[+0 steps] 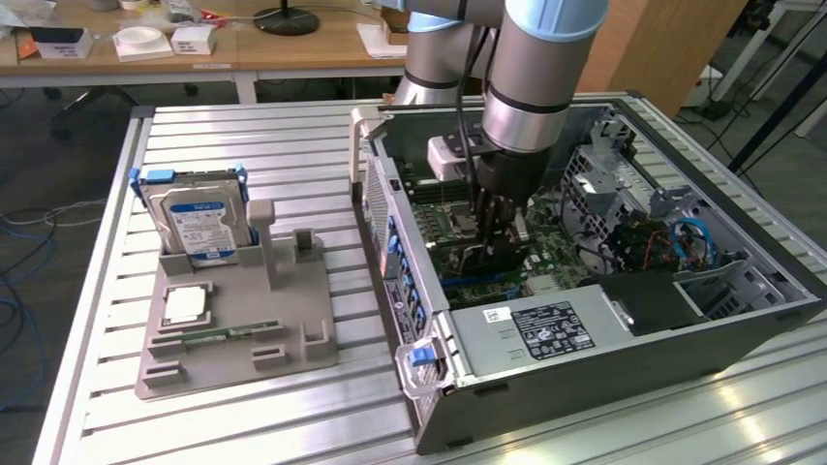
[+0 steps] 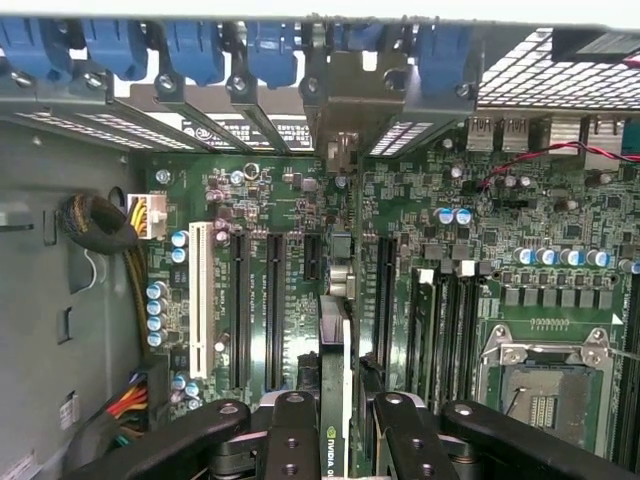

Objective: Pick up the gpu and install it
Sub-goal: 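Insert the gpu into the slot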

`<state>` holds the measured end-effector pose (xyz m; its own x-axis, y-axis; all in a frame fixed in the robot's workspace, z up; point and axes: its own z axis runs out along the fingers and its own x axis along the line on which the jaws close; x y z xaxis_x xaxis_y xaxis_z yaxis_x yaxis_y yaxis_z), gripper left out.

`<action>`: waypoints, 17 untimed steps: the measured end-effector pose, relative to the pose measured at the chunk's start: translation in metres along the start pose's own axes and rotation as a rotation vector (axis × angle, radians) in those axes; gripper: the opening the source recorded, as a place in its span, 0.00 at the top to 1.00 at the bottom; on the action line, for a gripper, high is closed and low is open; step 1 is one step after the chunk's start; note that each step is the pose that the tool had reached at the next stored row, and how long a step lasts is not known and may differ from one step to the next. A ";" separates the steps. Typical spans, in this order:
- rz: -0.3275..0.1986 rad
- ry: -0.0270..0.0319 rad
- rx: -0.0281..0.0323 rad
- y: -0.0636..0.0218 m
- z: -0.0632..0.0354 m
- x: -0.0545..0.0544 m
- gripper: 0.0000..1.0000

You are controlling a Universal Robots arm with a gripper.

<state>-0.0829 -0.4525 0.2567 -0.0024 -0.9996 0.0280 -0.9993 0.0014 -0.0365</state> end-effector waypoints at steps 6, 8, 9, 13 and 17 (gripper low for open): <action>0.000 0.0000 0.0001 0.0002 0.0010 -0.001 0.74; 0.000 0.0000 0.0001 0.0001 0.0009 -0.002 0.74; 0.000 -0.0001 0.0001 0.0001 0.0009 -0.002 0.74; 0.000 -0.0006 0.0001 0.0001 0.0011 -0.004 0.74; 0.000 -0.0007 0.0002 0.0002 0.0023 -0.004 0.74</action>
<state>-0.0830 -0.4489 0.2543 -0.0024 -0.9996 0.0273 -0.9993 0.0014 -0.0367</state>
